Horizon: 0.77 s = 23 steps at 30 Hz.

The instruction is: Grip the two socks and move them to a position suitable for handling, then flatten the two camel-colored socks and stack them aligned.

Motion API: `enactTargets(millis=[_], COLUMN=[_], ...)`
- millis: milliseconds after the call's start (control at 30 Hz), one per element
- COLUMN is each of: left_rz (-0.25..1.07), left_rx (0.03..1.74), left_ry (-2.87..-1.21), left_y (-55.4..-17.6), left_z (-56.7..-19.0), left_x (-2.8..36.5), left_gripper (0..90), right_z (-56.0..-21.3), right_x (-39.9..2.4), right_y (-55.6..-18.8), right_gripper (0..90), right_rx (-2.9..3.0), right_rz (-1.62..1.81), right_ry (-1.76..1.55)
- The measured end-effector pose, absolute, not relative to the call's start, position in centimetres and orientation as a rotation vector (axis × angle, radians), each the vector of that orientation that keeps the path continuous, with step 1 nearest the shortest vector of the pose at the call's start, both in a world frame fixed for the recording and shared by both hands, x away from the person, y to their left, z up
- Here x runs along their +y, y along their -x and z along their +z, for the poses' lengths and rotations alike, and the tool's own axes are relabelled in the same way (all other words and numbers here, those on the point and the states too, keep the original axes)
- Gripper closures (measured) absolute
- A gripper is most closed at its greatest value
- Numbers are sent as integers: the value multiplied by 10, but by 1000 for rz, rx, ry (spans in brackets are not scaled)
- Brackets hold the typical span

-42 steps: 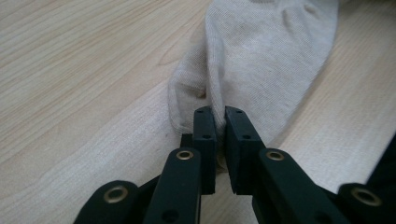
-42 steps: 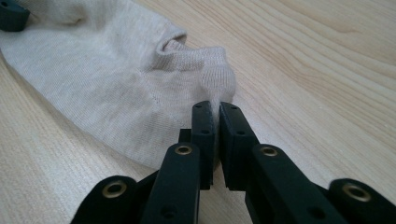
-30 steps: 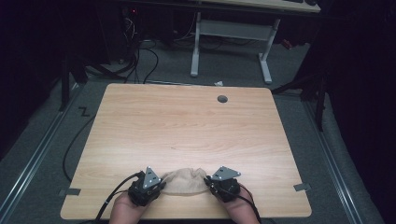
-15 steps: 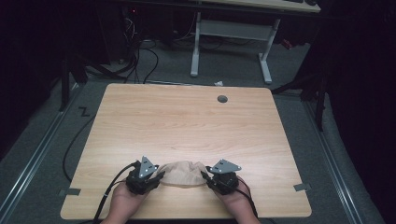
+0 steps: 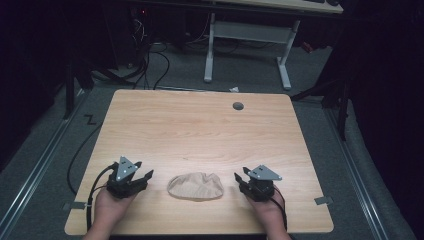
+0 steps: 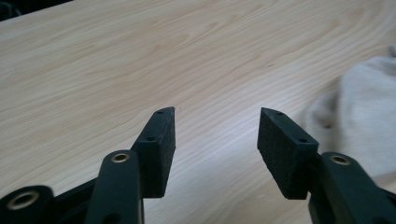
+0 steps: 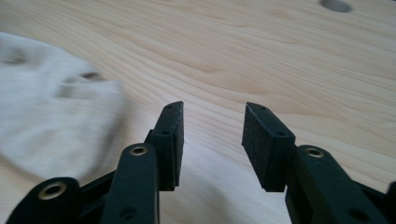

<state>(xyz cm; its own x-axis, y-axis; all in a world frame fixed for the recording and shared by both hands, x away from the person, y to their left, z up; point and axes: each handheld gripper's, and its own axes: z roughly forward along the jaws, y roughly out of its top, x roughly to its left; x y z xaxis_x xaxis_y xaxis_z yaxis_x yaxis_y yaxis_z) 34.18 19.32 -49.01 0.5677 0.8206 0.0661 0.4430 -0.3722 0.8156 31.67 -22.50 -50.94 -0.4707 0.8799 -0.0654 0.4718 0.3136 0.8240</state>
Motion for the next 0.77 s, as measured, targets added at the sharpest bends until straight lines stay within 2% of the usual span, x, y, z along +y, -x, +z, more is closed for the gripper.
enactTargets(millis=[200, 400, 767], left_rz=[579, 563, 553], left_rx=[1128, 1142, 1130], left_ry=[-1986, -1987, -2013], left_y=[-358, -361, -359], left_z=[-499, -504, -504], left_x=[214, 216, 211], left_gripper=[454, 446, 449], right_z=[-514, -517, -516], right_x=[-265, -298, -306], right_y=[-322, -327, -322], right_gripper=[572, 558, 549], right_rx=[1976, 1910, 1897], right_rz=[954, 912, 917], right_ry=[-1279, -1365, -1391])
